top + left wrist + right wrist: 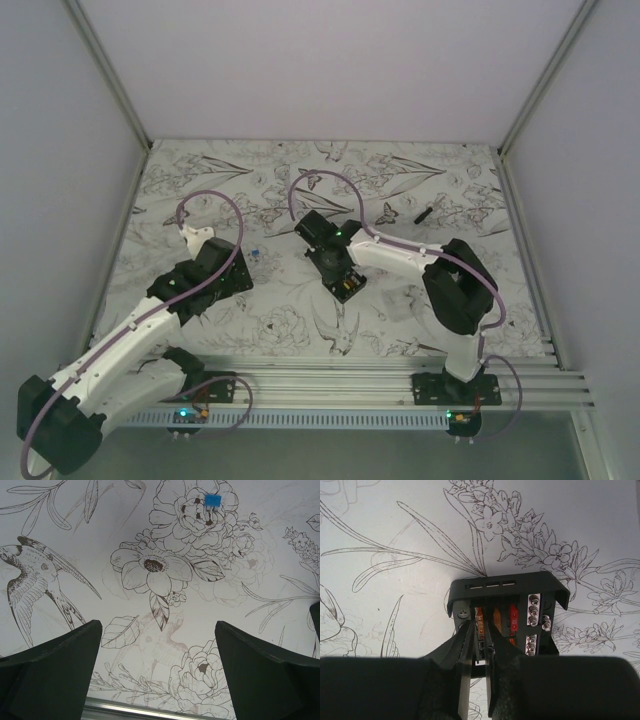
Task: Snap on the fuse box
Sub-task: Install the fuse at the fuse box base.
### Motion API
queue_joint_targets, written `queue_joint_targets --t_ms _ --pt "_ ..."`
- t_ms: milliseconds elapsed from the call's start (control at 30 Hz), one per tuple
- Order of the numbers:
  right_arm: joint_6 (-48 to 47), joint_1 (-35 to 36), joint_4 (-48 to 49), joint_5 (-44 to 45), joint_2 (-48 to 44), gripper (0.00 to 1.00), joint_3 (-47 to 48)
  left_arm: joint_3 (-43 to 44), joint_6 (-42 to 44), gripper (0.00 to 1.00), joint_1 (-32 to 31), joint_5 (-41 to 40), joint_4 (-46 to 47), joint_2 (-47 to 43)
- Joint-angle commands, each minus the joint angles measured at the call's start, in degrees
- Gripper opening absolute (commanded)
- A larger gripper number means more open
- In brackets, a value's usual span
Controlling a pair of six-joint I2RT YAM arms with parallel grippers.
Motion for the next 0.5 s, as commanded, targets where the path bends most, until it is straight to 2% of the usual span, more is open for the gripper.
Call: queue_joint_targets --t_ms 0,200,400,467 --pt "1.07 1.10 0.15 -1.17 -0.56 0.21 1.24 0.75 0.56 1.00 0.23 -0.05 -2.20 -0.31" --pt "1.00 1.33 0.52 0.49 -3.21 0.28 0.85 0.70 0.56 1.00 0.21 -0.13 -2.22 -0.23" --pt "0.10 1.22 0.46 1.94 -5.84 0.29 -0.47 0.81 0.42 1.00 0.21 -0.09 -2.24 -0.05" --pt "-0.39 1.23 0.40 1.39 -4.50 0.25 -0.73 0.81 0.42 1.00 0.21 0.00 -2.21 -0.02"
